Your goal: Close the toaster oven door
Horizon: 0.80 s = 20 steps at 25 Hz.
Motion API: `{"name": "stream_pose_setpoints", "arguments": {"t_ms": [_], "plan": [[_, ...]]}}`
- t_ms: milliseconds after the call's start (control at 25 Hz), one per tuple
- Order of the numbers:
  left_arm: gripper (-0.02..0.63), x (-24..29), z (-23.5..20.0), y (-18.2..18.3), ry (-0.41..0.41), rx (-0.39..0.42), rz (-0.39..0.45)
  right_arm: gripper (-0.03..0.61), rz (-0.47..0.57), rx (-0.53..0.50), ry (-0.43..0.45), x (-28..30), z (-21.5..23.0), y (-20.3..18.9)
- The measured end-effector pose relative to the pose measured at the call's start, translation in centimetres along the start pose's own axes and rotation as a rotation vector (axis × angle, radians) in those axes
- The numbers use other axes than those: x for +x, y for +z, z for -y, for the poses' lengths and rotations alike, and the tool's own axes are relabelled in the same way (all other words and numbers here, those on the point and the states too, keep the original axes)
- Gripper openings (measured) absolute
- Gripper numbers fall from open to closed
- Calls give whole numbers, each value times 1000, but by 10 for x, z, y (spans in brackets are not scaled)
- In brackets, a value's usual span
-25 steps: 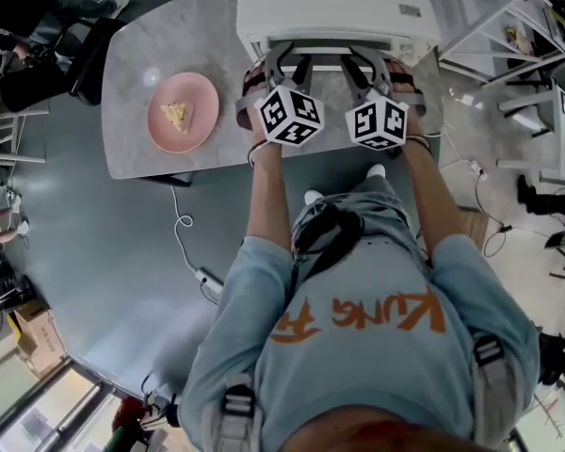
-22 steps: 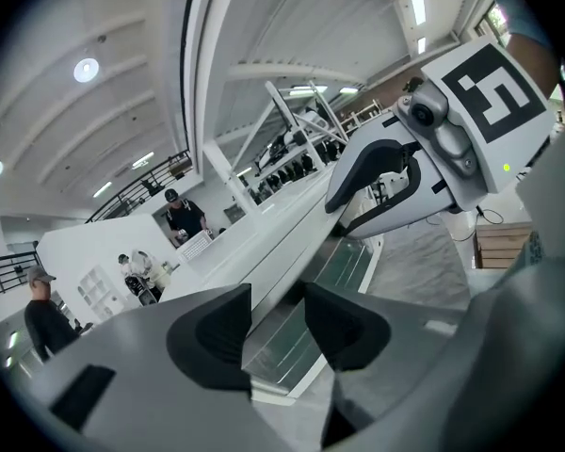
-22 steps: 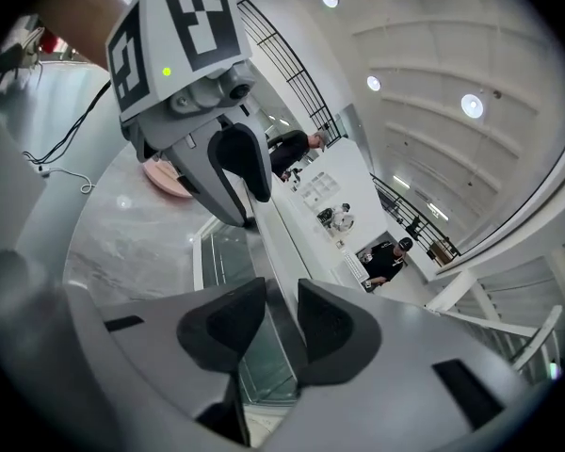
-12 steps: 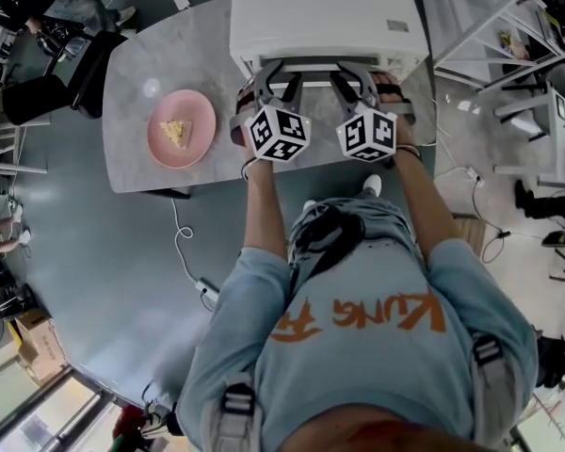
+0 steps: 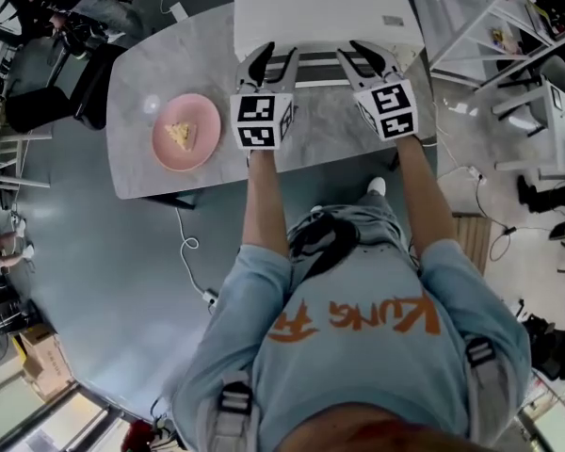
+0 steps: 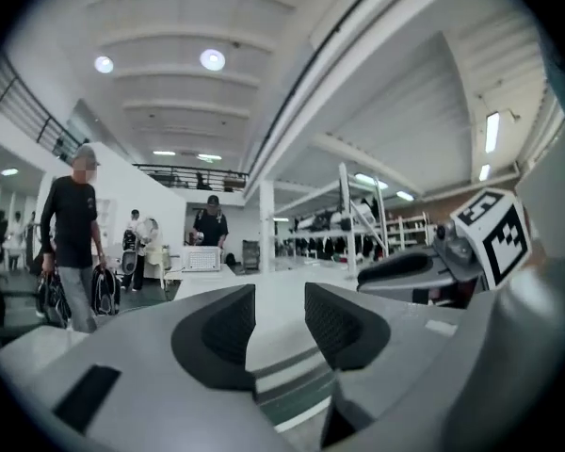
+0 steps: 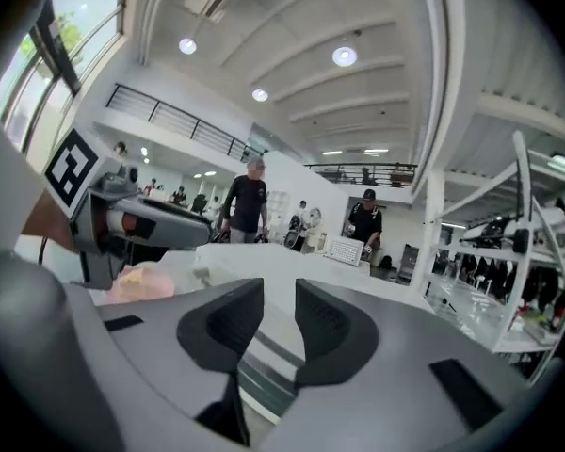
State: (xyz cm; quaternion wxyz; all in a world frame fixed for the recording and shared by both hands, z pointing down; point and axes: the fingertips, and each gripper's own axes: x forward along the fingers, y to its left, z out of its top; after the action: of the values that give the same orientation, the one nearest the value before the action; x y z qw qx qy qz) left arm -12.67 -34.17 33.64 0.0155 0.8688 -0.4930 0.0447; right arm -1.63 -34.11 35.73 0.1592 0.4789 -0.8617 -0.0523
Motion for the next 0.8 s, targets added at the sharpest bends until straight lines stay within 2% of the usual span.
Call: {"name": "stream_pose_setpoints", "arguments": {"t_ms": [80,240,320,440,560,800], "plan": [[150,-4,-12,25,41,-77,77,84,64,71,-47,-2,14,20],[31,-11,-25,65,134,-131,165,24,179,207,-159,-13,46,59],[8,-15,-24,76,165,-150,186,-2,227,294,-207,-22,60,70],[2,-19,-11,77,159,-132,181,-3,267,408,-250,-36,69,71],[2,-21,-1,69,146,-101,161,-4,250,407,-265,-45,65,64],[2,-23,-2,60,146,-118,156,-3,204,325,-237,-51,55,61]]}}
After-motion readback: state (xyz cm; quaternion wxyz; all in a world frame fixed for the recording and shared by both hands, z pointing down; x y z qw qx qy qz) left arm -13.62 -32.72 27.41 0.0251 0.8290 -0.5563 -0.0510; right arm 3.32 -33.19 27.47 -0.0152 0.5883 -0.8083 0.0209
